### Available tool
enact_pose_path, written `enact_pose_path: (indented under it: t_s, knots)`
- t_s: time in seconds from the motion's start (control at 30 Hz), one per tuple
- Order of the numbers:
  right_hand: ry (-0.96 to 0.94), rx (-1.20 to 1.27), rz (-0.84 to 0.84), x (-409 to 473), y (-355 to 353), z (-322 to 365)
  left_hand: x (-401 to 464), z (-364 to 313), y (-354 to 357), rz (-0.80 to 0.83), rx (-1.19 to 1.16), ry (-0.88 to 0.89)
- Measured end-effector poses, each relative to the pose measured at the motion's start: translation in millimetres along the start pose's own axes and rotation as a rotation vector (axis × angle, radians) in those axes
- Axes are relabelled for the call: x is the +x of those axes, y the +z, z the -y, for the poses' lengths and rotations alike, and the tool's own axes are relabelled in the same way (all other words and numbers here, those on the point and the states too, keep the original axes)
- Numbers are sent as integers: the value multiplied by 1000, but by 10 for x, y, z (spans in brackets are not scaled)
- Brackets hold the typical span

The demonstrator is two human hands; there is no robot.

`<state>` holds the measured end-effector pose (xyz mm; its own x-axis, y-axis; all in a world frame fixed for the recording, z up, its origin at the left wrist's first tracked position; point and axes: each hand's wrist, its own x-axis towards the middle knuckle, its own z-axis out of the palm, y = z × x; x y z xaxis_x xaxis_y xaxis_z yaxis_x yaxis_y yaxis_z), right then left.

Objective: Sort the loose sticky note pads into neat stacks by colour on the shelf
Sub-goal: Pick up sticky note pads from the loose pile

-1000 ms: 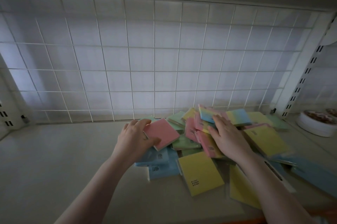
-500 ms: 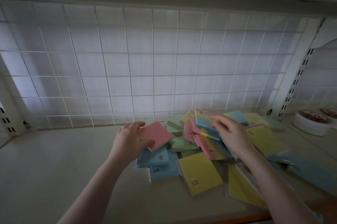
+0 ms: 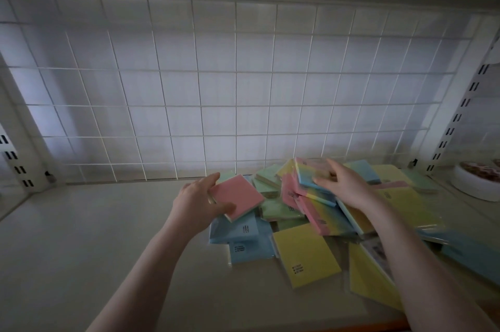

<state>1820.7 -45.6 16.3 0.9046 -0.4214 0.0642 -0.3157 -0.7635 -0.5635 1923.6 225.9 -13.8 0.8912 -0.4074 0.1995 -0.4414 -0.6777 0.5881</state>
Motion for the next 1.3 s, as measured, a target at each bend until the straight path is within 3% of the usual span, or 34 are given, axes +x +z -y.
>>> enact_pose_path:
  t_s: [0.23,0.43,0.77,1.3]
  knots:
    - [-22,392,-29,-70,14,53,24,-31,1,-19,7,-62]
    - [-138,345,-52,-134,34,113,9,-58,-72,22,-63,-106]
    - [-189,513,-81,-181,45,118,-63,-69,-179,-2,-471,-133]
    - [-94,927,-81,-348,81,612,-534,243,-899,-279,-1011,-249]
